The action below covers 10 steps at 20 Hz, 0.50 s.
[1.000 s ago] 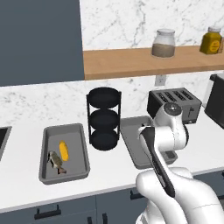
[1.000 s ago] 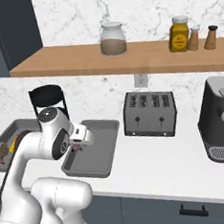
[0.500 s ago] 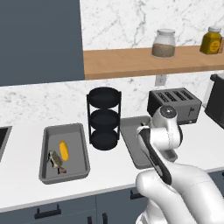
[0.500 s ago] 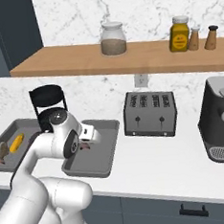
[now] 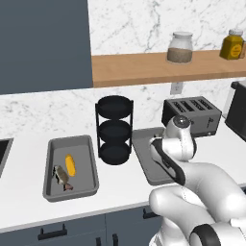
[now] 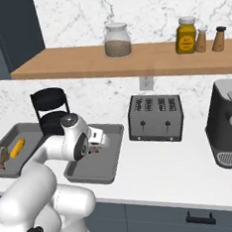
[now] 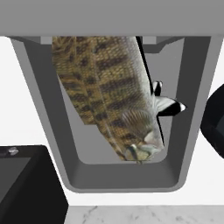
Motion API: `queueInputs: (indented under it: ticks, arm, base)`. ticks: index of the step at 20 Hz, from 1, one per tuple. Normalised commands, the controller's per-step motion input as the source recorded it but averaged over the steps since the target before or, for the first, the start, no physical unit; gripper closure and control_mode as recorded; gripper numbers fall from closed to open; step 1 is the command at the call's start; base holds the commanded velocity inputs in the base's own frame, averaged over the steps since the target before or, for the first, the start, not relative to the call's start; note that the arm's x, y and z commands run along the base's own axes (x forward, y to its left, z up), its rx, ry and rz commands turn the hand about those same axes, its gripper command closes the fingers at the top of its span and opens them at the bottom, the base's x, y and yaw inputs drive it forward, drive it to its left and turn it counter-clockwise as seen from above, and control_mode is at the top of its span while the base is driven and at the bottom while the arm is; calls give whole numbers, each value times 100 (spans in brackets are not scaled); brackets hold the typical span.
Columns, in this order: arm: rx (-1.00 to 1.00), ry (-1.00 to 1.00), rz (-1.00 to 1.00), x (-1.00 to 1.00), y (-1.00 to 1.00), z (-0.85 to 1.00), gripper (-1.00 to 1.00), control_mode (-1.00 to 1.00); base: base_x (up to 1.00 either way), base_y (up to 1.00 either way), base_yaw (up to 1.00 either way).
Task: Place one corn and one fish in each tupperware on the nearby counter, to pack two identical lunches.
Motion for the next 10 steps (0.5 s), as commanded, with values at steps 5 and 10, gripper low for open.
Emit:
queueInputs:
  ticks: [5, 10]
  arm:
    - [0, 0, 0, 3, 0, -33, -100, -100]
    - [0, 0, 0, 3, 0, -17, -100, -100]
  base:
    - [0, 0, 0]
    - [0, 0, 0]
